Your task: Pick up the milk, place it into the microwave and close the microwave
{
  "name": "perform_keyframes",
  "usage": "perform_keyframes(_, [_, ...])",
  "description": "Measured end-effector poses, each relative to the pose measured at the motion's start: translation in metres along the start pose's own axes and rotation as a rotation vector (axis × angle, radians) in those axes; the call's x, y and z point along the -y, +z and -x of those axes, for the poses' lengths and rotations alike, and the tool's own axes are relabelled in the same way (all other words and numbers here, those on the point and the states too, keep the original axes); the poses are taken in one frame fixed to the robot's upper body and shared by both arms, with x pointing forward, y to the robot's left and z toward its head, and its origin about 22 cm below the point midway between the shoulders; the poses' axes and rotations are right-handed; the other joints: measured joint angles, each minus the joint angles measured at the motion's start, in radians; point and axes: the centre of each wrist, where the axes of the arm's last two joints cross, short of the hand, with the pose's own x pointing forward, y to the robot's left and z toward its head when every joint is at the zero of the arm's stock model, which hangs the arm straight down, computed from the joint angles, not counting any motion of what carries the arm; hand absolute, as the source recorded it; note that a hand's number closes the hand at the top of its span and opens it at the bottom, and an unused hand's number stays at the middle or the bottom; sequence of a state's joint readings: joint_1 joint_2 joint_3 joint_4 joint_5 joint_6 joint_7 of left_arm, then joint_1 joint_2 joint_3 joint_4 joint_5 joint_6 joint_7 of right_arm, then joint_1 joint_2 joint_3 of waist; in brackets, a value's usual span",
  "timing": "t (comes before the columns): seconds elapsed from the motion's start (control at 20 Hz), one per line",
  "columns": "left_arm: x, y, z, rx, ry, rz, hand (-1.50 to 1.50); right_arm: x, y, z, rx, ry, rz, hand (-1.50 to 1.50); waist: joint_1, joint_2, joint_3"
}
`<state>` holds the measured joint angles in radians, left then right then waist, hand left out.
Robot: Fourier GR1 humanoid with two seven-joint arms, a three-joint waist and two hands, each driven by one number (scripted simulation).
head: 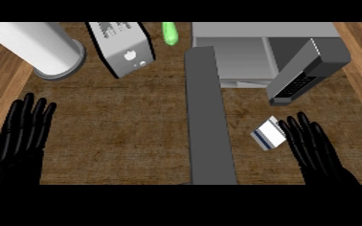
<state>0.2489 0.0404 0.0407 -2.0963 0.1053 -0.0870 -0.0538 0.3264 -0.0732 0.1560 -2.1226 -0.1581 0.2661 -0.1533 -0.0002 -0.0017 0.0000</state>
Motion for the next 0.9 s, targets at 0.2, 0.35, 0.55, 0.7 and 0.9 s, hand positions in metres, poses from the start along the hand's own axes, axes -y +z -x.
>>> perform_keyframes(0.2, [-0.002, 0.010, -0.002, -0.006, -0.001, 0.006, -1.50, -0.002, 0.000, 0.013, 0.004, 0.074, 0.061, -1.50, 0.002, 0.000, 0.000])
perform_keyframes(0.35, [-0.004, 0.021, 0.004, -0.008, 0.002, 0.003, -1.50, 0.000, 0.000, 0.024, 0.015, 0.123, 0.110, -1.50, 0.003, 0.000, 0.000])
perform_keyframes(0.55, [-0.011, 0.034, 0.003, -0.008, 0.001, 0.000, -1.50, 0.008, -0.001, 0.033, 0.019, 0.174, 0.159, -1.50, 0.004, 0.001, 0.000])
perform_keyframes(0.7, [-0.011, 0.039, 0.003, -0.009, -0.004, 0.001, -1.50, 0.017, 0.001, 0.045, 0.009, 0.193, 0.183, -1.50, 0.004, 0.001, 0.000])
perform_keyframes(0.9, [-0.011, 0.050, -0.002, -0.010, -0.003, 0.009, -1.50, 0.025, 0.001, 0.062, -0.013, 0.212, 0.203, -1.50, 0.005, 0.001, 0.000])
